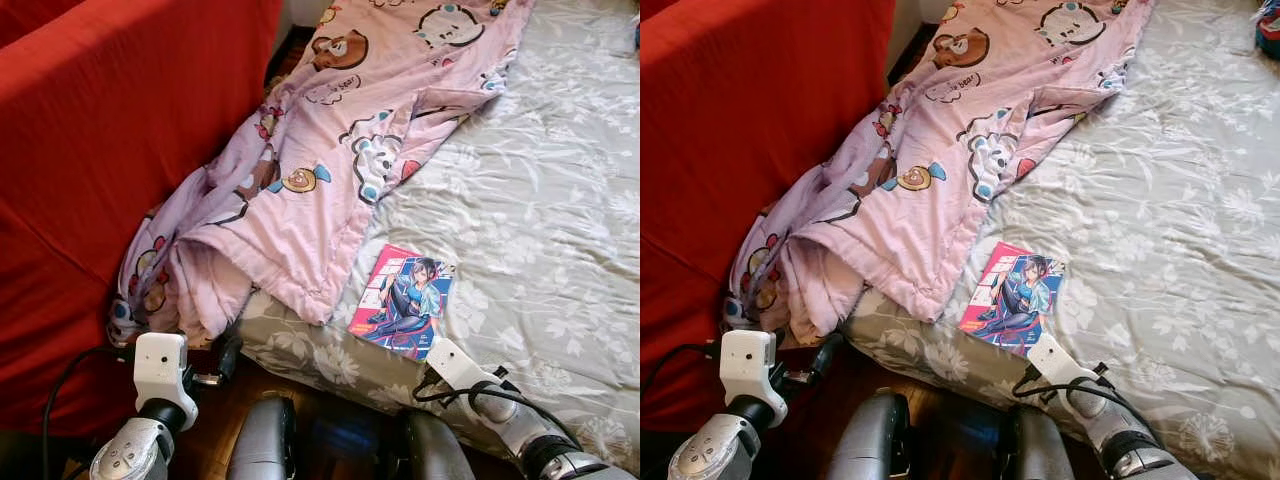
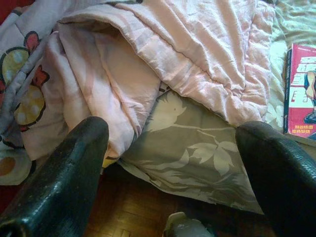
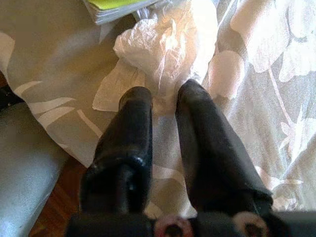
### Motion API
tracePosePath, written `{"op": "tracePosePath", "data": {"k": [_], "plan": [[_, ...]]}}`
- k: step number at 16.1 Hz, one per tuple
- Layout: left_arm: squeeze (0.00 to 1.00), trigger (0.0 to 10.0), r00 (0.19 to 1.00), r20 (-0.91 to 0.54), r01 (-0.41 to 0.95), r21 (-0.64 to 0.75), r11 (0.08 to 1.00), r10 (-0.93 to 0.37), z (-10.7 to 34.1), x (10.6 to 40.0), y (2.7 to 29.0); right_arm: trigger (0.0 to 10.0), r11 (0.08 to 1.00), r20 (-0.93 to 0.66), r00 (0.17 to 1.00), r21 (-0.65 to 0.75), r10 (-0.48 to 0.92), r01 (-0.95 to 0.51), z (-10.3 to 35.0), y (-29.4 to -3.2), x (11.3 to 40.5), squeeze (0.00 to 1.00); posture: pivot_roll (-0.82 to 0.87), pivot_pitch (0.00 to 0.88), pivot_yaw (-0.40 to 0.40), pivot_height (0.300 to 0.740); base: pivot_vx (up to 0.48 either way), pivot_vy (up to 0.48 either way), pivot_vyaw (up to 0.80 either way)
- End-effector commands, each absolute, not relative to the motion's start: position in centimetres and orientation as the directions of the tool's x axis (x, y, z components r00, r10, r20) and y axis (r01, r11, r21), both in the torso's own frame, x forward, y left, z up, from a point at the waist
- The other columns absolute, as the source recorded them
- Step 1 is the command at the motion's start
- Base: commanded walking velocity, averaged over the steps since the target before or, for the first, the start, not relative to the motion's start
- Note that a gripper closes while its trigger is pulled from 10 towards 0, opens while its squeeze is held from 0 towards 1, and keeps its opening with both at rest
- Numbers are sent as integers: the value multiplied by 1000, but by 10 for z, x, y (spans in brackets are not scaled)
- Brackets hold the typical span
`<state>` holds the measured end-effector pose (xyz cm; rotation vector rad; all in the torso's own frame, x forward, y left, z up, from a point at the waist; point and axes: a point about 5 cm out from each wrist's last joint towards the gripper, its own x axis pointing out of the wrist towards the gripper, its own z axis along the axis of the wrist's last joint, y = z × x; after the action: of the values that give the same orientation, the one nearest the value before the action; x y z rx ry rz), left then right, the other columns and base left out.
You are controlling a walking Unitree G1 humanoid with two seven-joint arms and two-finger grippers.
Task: Clean up the room
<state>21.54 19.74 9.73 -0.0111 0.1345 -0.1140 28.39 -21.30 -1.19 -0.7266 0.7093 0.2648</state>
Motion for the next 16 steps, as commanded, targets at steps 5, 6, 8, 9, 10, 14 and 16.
{"op": "tracePosePath", "data": {"k": [5, 6, 8, 9, 10, 14, 16], "plan": [[0, 10000, 980, -170, 105, 7, 994, -102, 93, 212, 201, 0, 728, -714, 699, -494, -28, -475, -26, -211, 268, 0, 230, 297, 71, 645, 0, 0, 0], [0, 10000, 980, -170, 105, 8, 994, -102, 93, 213, 200, 0, 728, -714, 699, -494, -28, -475, -27, -210, 268, 0, 228, 293, 71, 645, 0, 0, 0], [0, 10000, 981, -167, 103, 9, 995, -100, 92, 216, 200, 0, 732, -708, 705, -501, -40, -461, -26, -211, 269, 0, 225, 283, 67, 645, 0, 0, 0], [0, 10000, 981, -166, 101, 9, 995, -98, 91, 219, 200, 0, 742, -697, 716, -507, -52, -439, -25, -212, 270, 0, 215, 268, 58, 645, 0, 0, 0], [0, 10000, 983, -160, 97, 7, 995, -95, 90, 222, 199, 0, 783, -673, 736, -494, -69, -378, -23, -214, 272, 0, 204, 253, 53, 645, 0, 0, 0], [0, 10000, 987, -141, 79, -8, 997, -80, 81, 242, 195, 0, 945, -498, 852, -326, -160, -13, -10, -222, 277, 0, 151, 177, 36, 645, 0, 0, 0], [0, 10000, 988, -135, 74, -15, 997, -75, 76, 252, 194, 0, 978, -421, 894, -196, -153, 75, -11, -213, 269, 0, 108, 129, 28, 645, 0, 0, 0]]}}
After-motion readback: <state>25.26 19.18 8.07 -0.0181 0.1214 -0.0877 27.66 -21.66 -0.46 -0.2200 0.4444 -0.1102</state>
